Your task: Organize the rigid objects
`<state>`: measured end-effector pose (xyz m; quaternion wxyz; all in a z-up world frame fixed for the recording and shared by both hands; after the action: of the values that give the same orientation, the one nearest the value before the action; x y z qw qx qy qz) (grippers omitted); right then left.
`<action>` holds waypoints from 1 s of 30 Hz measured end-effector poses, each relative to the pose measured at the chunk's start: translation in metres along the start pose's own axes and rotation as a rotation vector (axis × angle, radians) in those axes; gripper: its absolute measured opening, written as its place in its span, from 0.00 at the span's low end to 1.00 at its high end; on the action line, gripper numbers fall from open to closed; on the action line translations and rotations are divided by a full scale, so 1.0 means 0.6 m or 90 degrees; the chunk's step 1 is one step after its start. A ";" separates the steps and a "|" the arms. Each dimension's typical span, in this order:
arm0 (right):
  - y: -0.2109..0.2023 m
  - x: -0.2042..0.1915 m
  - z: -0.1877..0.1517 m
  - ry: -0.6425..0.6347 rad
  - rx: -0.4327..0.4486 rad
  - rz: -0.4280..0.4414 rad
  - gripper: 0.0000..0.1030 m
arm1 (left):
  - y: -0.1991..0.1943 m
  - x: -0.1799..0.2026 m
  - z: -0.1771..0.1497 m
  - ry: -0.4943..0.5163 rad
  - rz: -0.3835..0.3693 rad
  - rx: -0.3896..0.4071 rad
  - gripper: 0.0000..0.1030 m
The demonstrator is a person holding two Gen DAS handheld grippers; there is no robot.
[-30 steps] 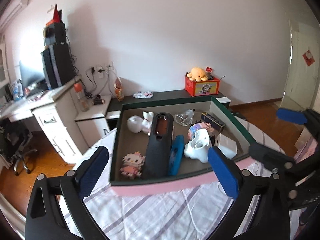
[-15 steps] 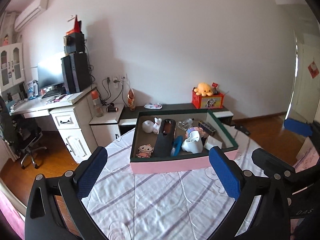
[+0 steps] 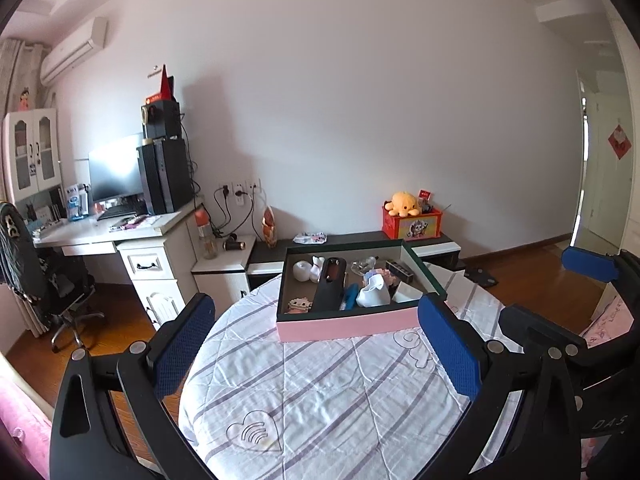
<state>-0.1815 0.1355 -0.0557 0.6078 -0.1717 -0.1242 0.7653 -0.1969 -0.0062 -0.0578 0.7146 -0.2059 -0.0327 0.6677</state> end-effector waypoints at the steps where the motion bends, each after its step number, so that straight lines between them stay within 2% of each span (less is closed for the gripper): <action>1: -0.009 -0.002 0.000 0.001 0.003 0.002 1.00 | -0.012 0.000 0.001 0.001 0.001 0.006 1.00; 10: -0.087 -0.025 0.006 -0.015 0.044 0.000 1.00 | -0.101 -0.008 0.013 0.009 0.029 0.052 1.00; 18: -0.158 -0.052 0.019 -0.028 0.109 -0.009 1.00 | -0.172 -0.023 0.025 -0.011 0.044 0.105 1.00; 30: -0.218 -0.073 0.018 -0.016 0.155 0.006 1.00 | -0.246 -0.035 0.028 -0.014 0.056 0.162 1.00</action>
<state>-0.0612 0.1232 0.0114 0.6191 -0.0874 -0.0368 0.7796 -0.0654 -0.0257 0.0122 0.7045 -0.1077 0.0538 0.6995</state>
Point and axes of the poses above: each gripper's, at about its wrist camera, not at the fingertips, and y roughly the way its jaws point, x to its right, z to its top, the point moved 6 cm from there along y, roughly the way its jaws point, and after that the axes turned 10 degrees about y, right-handed, at the moved point
